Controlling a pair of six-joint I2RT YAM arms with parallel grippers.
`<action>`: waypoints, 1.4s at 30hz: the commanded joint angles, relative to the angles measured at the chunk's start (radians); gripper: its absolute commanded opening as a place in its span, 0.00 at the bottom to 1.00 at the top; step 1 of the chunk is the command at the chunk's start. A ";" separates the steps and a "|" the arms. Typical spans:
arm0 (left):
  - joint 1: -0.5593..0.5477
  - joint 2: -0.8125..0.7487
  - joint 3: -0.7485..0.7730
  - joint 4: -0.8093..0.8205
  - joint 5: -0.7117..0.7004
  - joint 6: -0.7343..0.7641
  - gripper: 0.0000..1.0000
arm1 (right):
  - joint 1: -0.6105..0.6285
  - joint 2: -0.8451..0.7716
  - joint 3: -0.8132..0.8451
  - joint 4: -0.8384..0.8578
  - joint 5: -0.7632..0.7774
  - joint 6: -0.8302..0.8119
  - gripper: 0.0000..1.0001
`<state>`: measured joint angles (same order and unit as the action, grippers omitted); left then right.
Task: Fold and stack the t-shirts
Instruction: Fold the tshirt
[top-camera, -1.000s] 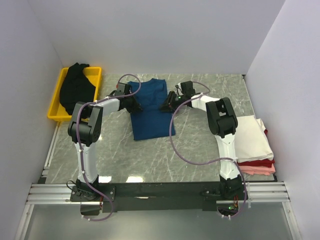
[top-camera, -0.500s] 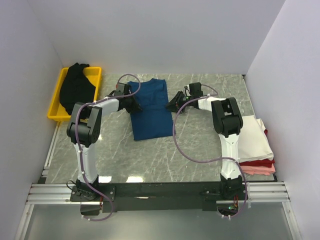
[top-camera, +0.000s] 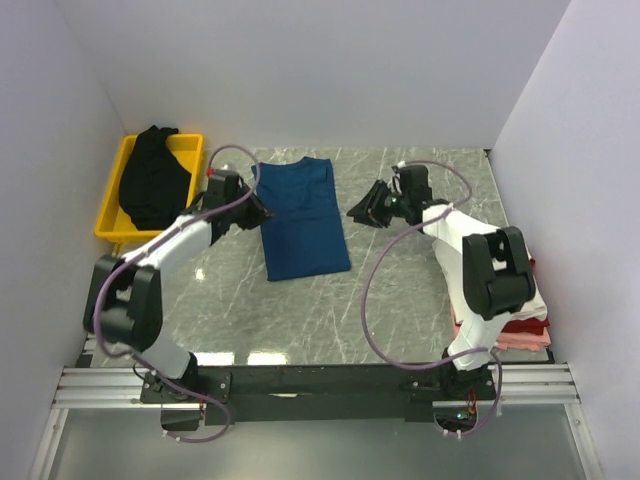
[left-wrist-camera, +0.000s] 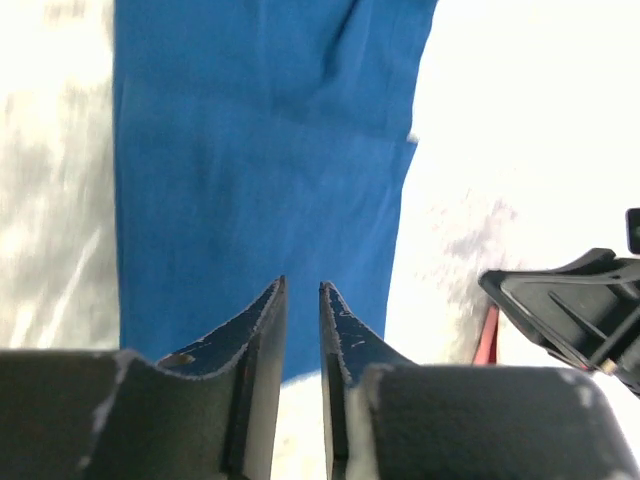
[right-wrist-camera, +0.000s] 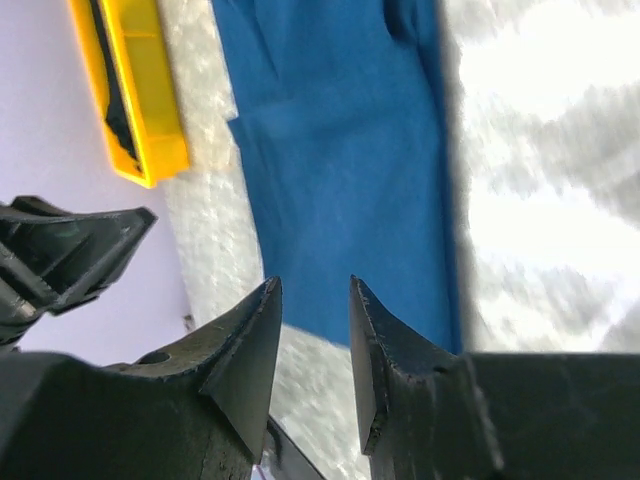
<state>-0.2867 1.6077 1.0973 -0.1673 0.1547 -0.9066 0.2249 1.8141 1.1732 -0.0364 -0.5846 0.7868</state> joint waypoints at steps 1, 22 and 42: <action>-0.026 -0.112 -0.147 0.049 -0.029 -0.078 0.25 | 0.028 -0.071 -0.141 0.035 0.052 -0.040 0.41; -0.109 -0.286 -0.519 0.150 -0.092 -0.153 0.43 | 0.162 -0.118 -0.369 0.095 0.216 -0.090 0.45; -0.129 -0.134 -0.571 0.276 -0.115 -0.181 0.42 | 0.194 -0.082 -0.403 0.118 0.230 -0.080 0.26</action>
<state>-0.4026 1.4429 0.5350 0.1093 0.0589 -1.0859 0.4103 1.7061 0.7834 0.0681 -0.3668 0.7128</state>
